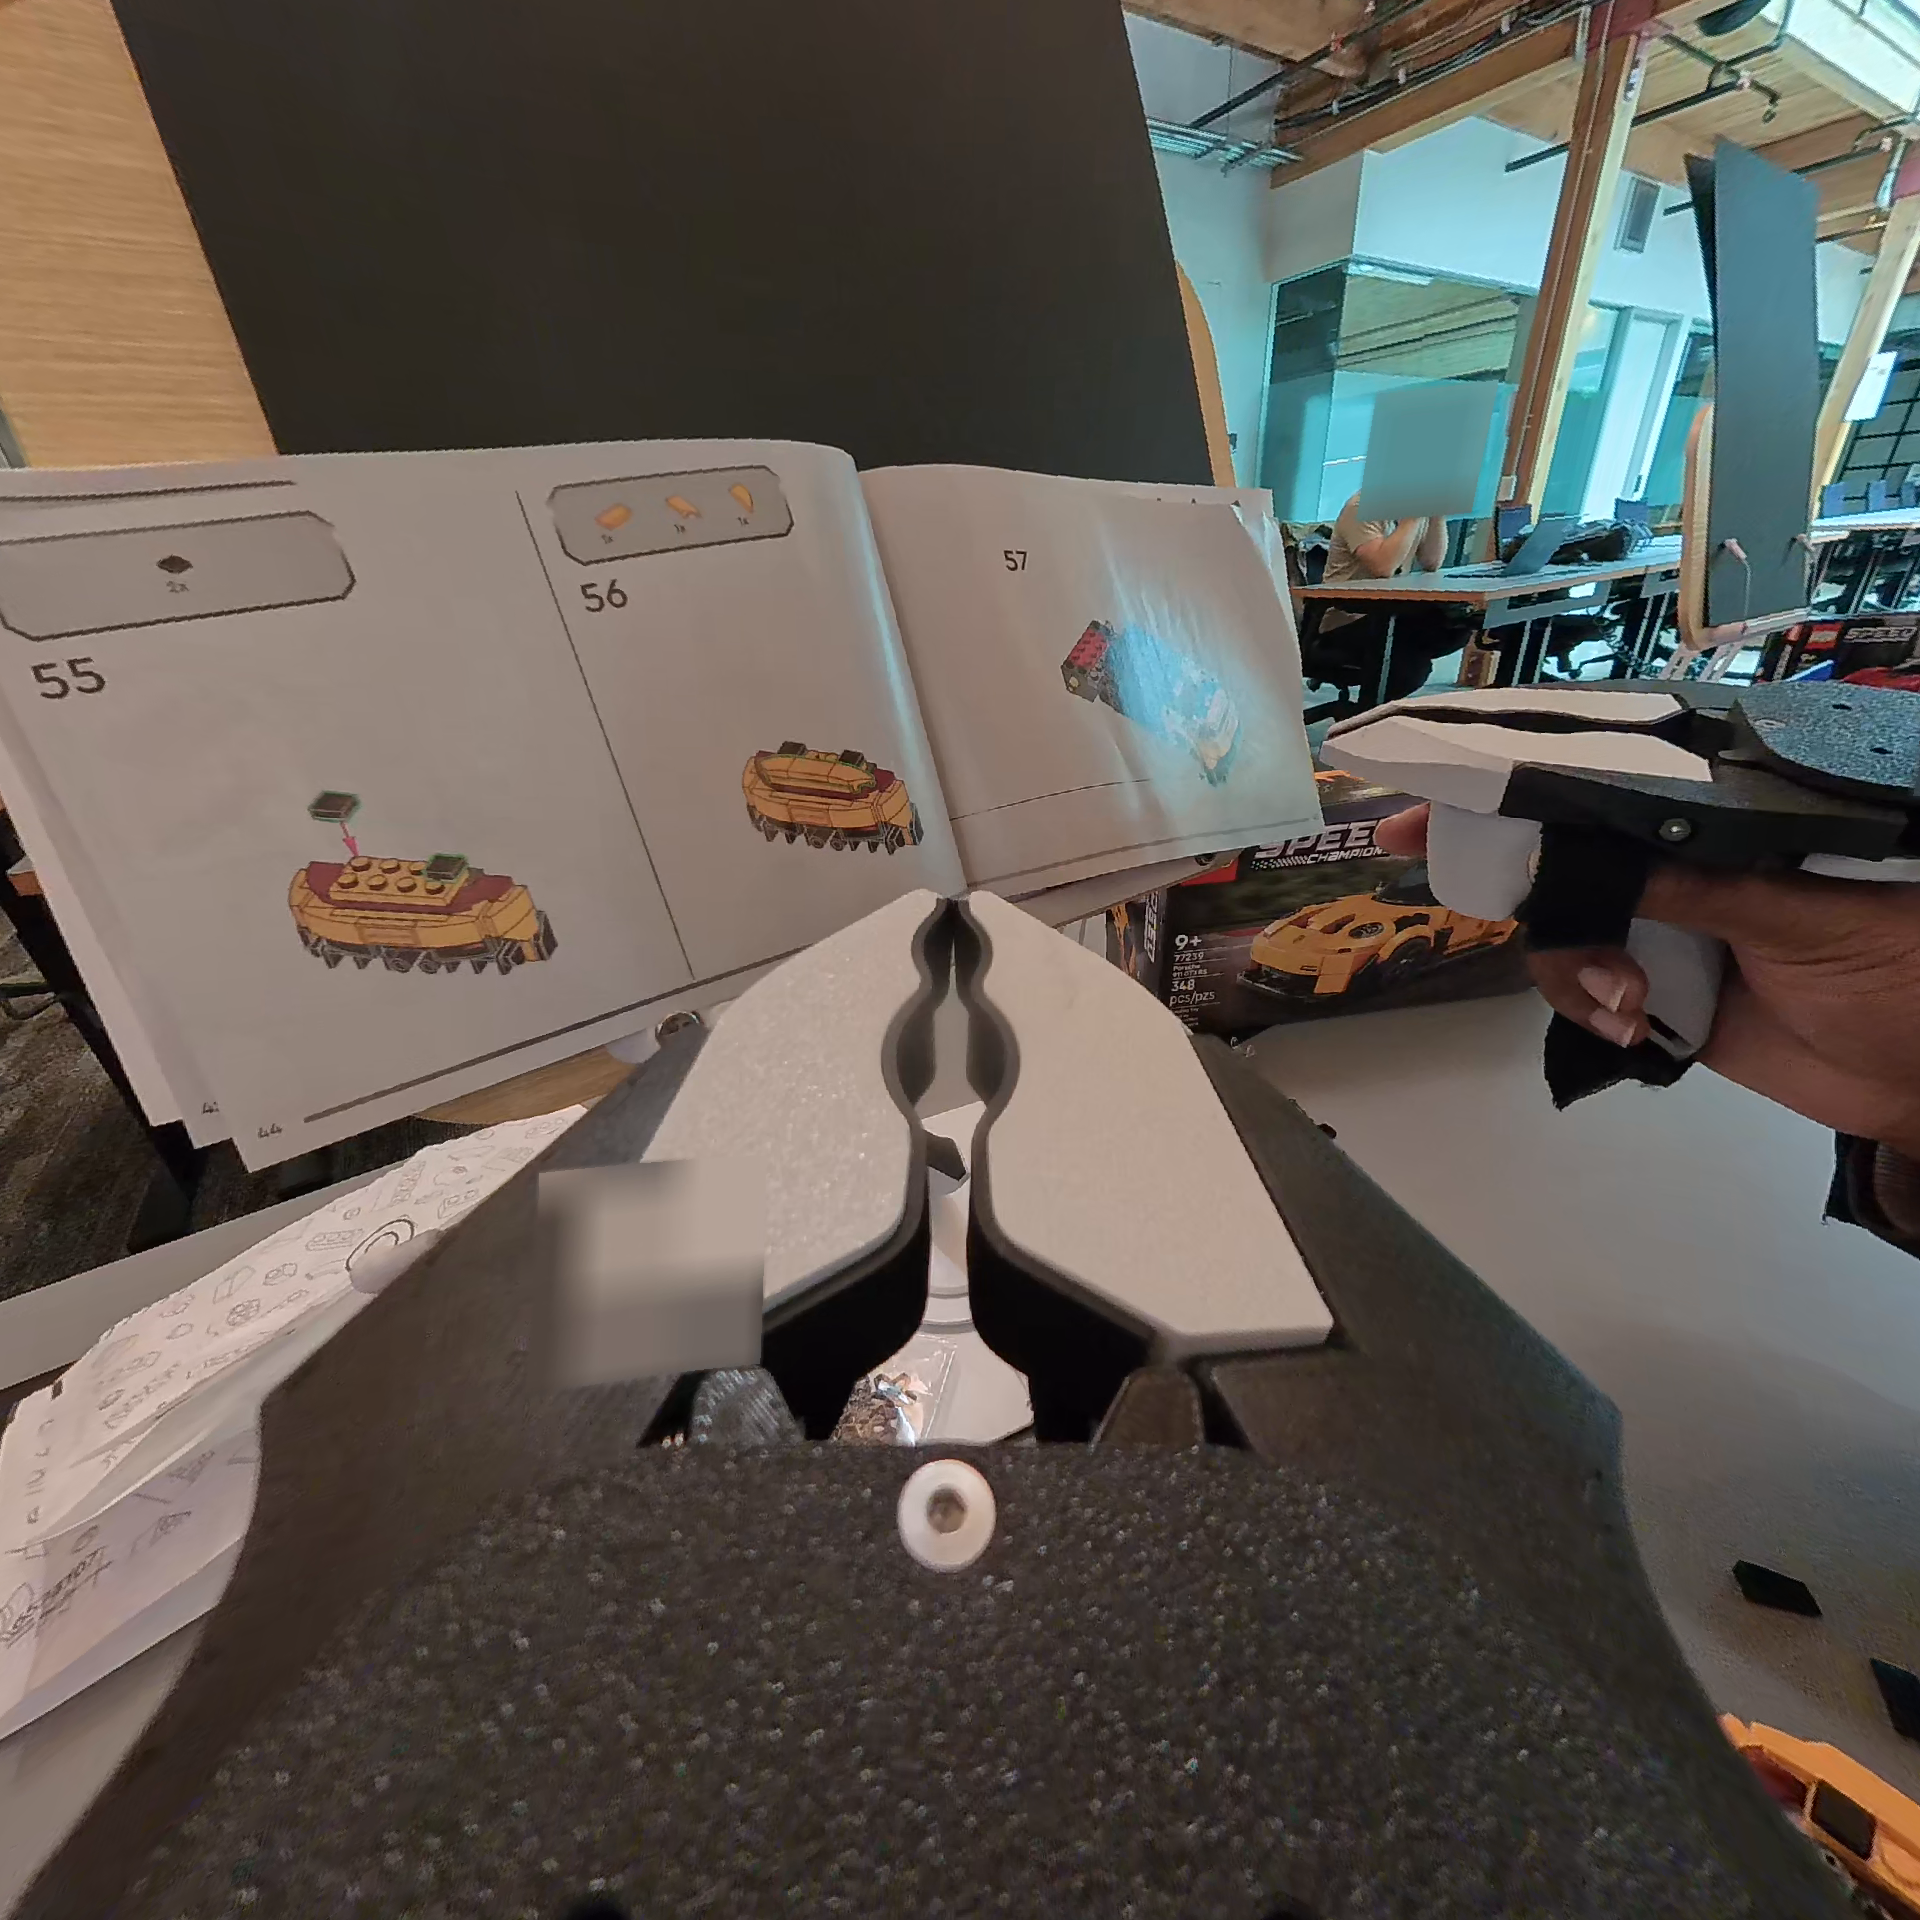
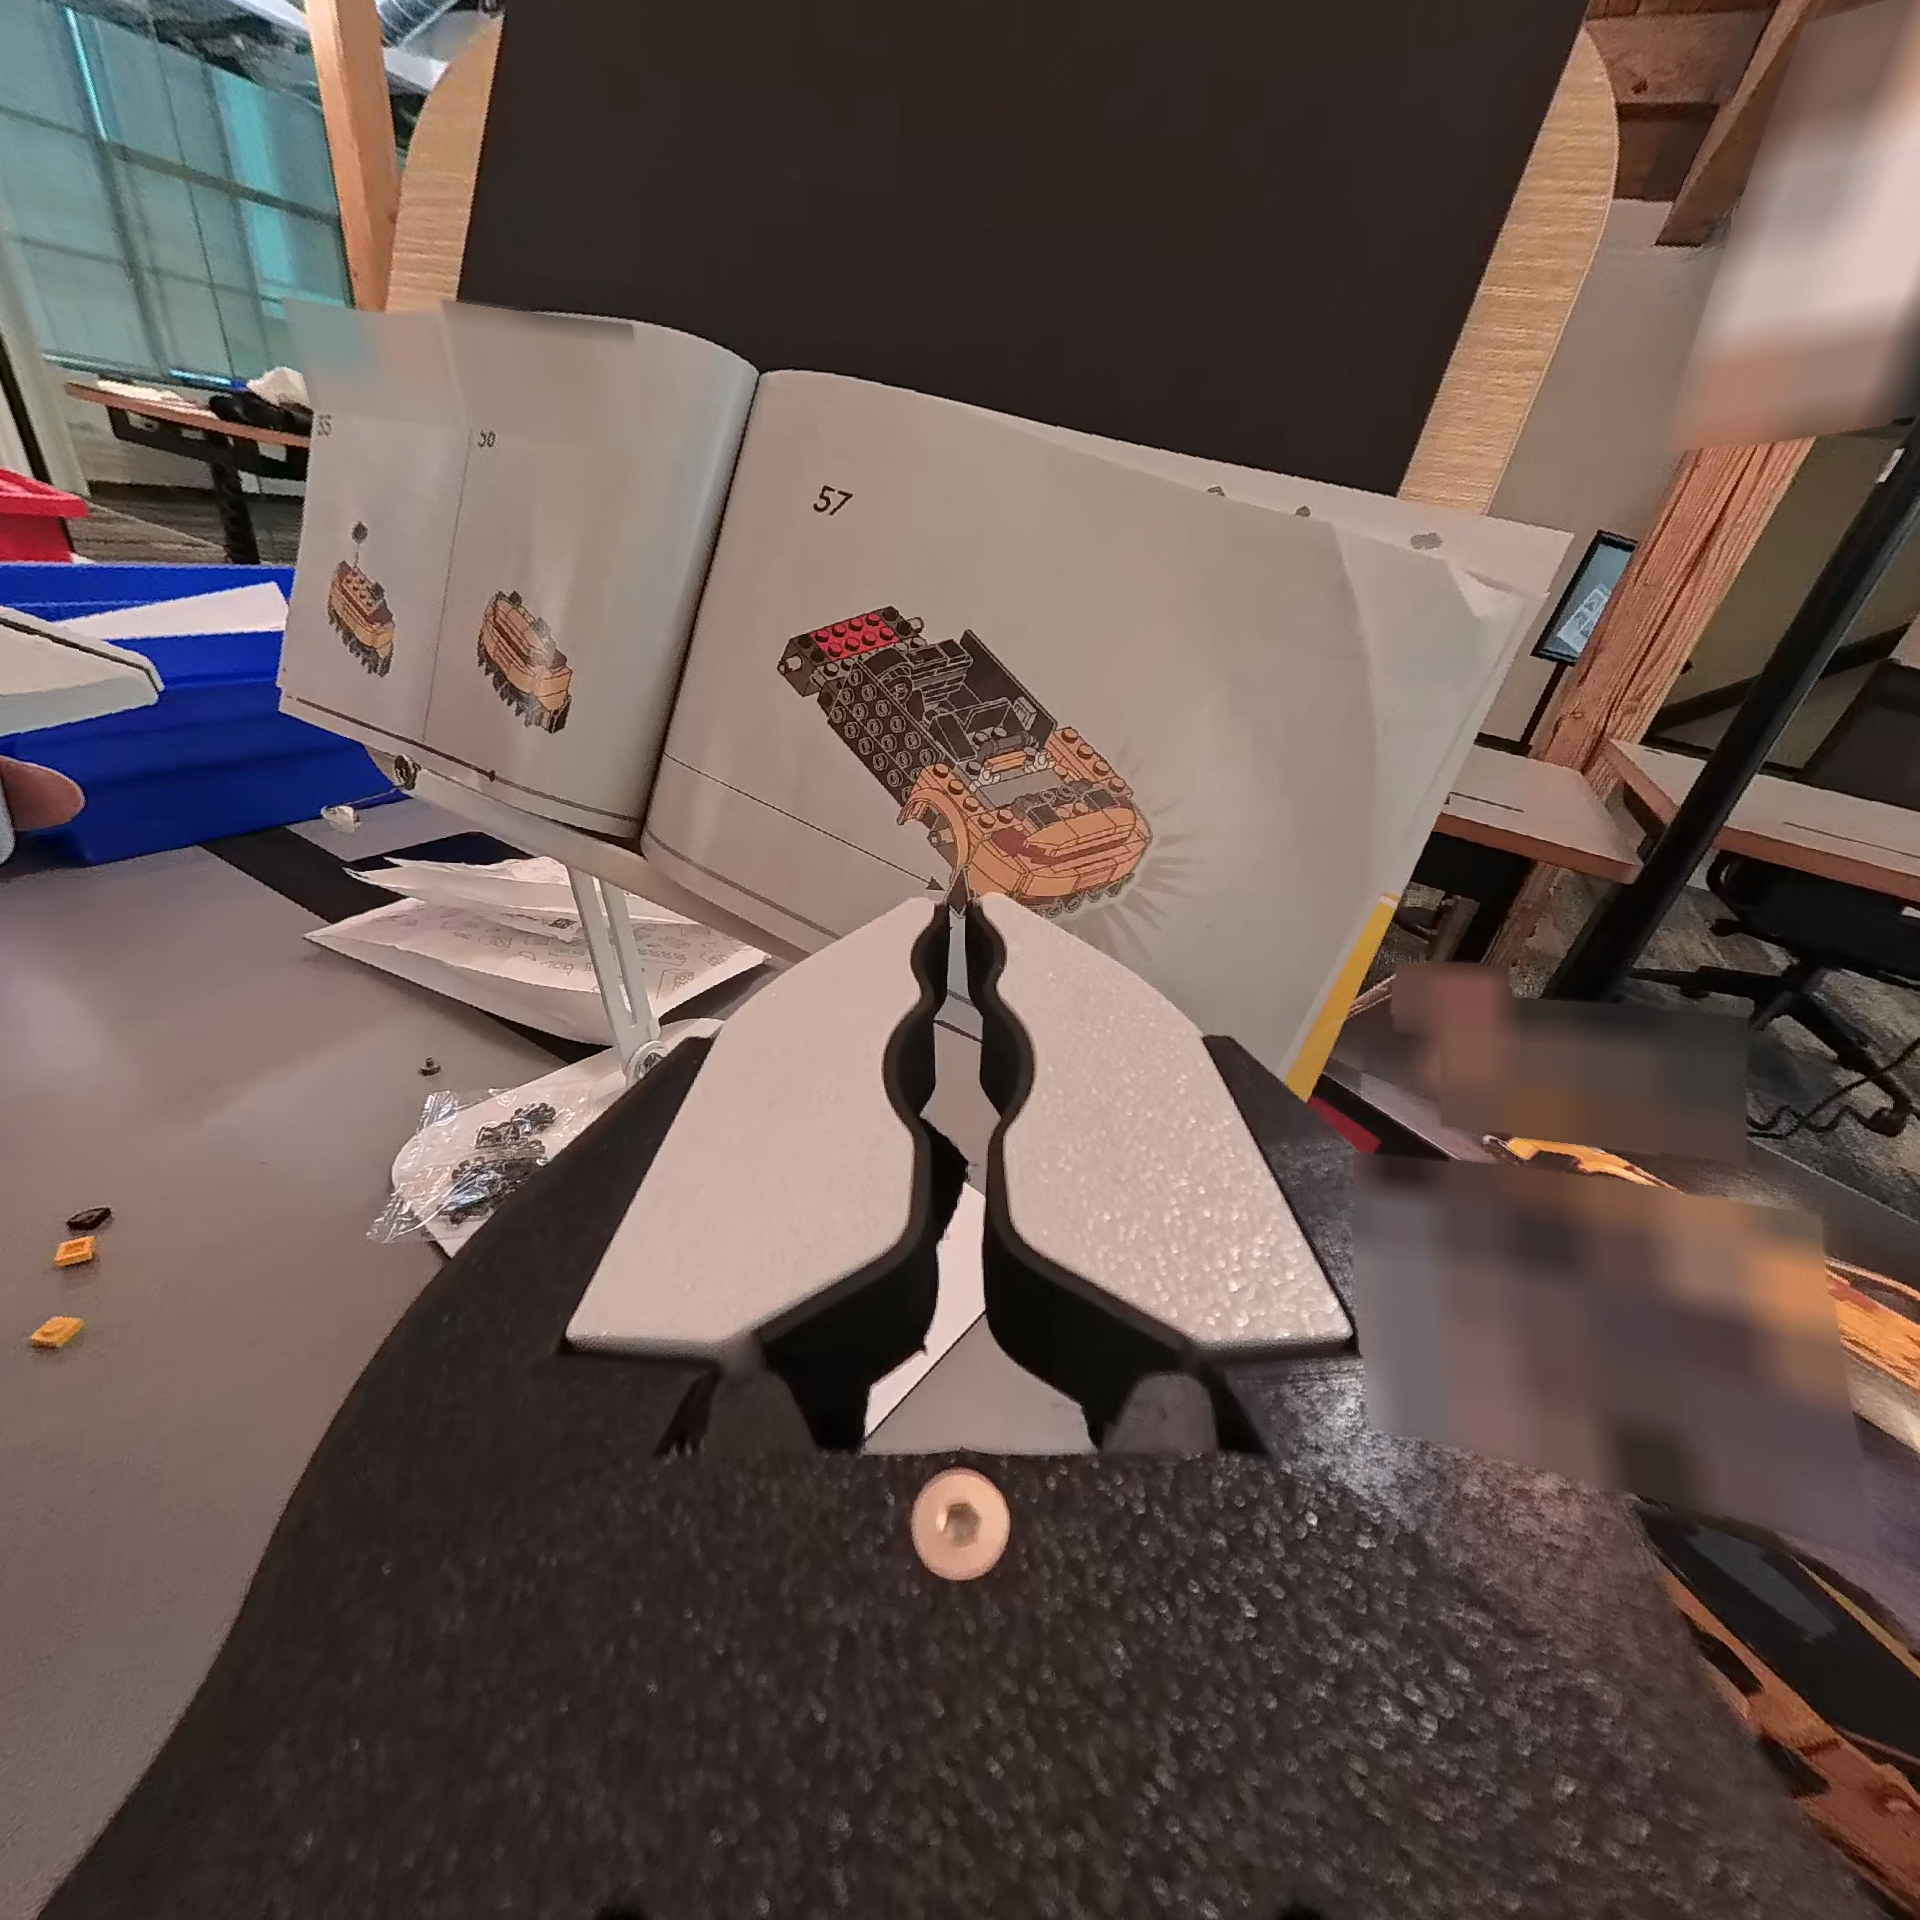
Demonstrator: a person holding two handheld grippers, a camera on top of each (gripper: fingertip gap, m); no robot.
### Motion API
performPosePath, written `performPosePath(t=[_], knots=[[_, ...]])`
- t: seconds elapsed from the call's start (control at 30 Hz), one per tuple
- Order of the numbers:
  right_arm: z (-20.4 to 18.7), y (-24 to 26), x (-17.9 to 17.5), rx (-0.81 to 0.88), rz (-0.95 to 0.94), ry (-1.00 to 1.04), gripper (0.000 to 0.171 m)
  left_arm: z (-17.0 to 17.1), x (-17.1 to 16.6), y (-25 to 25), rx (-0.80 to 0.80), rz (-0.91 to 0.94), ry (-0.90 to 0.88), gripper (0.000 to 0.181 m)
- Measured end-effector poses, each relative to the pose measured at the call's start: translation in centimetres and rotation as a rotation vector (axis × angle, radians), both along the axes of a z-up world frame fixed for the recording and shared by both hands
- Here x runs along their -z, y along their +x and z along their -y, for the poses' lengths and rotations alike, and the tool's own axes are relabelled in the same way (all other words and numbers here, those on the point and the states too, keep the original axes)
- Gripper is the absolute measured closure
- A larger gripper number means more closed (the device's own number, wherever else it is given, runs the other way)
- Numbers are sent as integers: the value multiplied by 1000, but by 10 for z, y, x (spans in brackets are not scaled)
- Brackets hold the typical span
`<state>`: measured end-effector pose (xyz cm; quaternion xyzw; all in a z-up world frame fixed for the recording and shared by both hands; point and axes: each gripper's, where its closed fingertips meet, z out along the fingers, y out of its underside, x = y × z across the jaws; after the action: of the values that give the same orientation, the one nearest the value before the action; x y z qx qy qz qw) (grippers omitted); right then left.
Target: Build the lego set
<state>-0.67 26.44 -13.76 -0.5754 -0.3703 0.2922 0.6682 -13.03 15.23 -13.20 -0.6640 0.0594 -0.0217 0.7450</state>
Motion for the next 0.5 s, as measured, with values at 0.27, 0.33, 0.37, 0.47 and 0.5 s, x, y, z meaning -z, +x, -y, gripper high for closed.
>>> performPosePath(t=[0.27, 0.33, 0.37, 0.47, 0.5], knots=[[-1, 0, 3, 3, 8, -1, 169, 0, 1, 0, 3, 1, -3, 181], [-5, 2, 5, 15, 28, 14, 167, 0, 1, 0, 3, 0, -3, 181], [-8, 3, 6, 25, 52, 39, 164, 0, 0, 0, 3, 1, -3, 181], [-23, 12, 13, 80, 238, 259, 148, 0, 0, 0, 5, 4, -3, 181], [-29, 18, 12, 119, 305, 383, 145, 0, -1, 0, 6, 3, -3, 181]])
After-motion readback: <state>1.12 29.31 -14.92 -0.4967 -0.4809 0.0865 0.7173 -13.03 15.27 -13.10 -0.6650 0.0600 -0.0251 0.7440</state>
